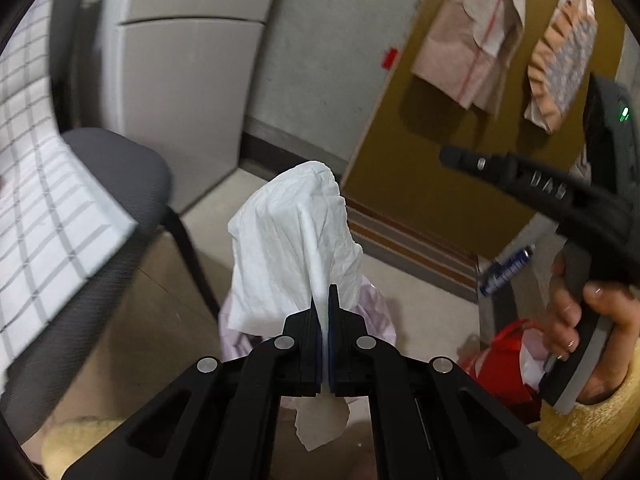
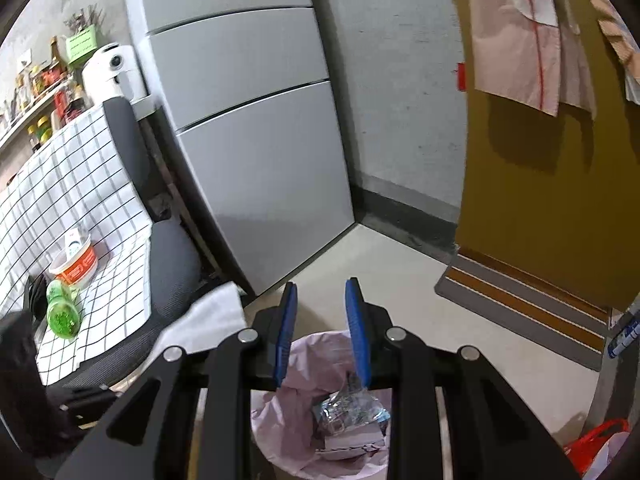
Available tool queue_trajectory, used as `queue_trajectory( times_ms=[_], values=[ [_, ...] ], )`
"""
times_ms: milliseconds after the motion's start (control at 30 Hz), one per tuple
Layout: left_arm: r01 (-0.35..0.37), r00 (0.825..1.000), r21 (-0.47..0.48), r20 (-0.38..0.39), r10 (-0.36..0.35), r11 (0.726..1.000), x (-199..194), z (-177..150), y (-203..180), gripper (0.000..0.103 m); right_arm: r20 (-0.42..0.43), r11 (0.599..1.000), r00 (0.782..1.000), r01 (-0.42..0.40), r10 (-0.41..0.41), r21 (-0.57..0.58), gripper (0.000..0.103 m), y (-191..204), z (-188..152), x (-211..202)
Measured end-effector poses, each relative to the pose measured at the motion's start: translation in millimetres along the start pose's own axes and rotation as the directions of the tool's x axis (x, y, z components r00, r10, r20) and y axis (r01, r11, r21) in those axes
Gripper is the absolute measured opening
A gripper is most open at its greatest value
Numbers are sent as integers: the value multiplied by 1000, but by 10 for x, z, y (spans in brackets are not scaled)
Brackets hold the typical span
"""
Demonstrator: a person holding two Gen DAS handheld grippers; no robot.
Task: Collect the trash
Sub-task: 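Carry both items over the bin and open the right tool, then the left, then move both open tools back to the trash on the chair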
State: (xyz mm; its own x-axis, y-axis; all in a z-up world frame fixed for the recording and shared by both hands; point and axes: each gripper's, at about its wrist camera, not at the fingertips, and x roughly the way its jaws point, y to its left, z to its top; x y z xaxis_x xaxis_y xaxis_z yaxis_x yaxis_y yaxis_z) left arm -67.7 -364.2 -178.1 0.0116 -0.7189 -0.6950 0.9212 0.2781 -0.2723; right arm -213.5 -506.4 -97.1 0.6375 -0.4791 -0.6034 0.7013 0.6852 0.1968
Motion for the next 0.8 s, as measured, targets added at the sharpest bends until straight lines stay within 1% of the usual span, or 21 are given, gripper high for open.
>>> queue_trajectory(
  times_ms=[133, 200, 267, 300, 400, 500, 667, 800],
  values=[
    [29, 998, 30, -48, -28, 999, 221, 11, -97, 4, -3, 999, 1000, 23, -23, 27, 25, -163, -7, 11],
    [36, 997, 33, -66, -34, 999, 298, 20, -116, 15, -3, 999, 999, 33, -32, 38, 25, -229, -15, 19],
    [42, 996, 26, -78, -40, 999, 372, 24, -118, 38, -6, 998, 999, 39, -38, 46, 25, -270, -23, 35],
    [46, 996, 23, -81, -44, 999, 391, 15, -106, 40, -9, 998, 999, 41, -40, 48, 25, -286, -30, 45],
    [41, 995, 15, -94, -39, 999, 446, 5, -82, 40, -14, 998, 999, 44, -43, 53, 25, -307, -48, 71],
    [21, 996, 14, -84, -20, 1000, 400, 0, -64, 40, -19, 998, 999, 42, -41, 52, 25, -295, -59, 79],
    [-30, 999, -24, -21, 29, 999, 88, 5, 111, 40, -8, 999, 1000, 26, -26, 35, 25, -173, -27, 38],
    [-82, 995, -77, 42, 85, 994, -252, -18, 312, 40, 0, 1000, 1000, 8, -8, 6, 25, 11, -2, 15]
  ],
)
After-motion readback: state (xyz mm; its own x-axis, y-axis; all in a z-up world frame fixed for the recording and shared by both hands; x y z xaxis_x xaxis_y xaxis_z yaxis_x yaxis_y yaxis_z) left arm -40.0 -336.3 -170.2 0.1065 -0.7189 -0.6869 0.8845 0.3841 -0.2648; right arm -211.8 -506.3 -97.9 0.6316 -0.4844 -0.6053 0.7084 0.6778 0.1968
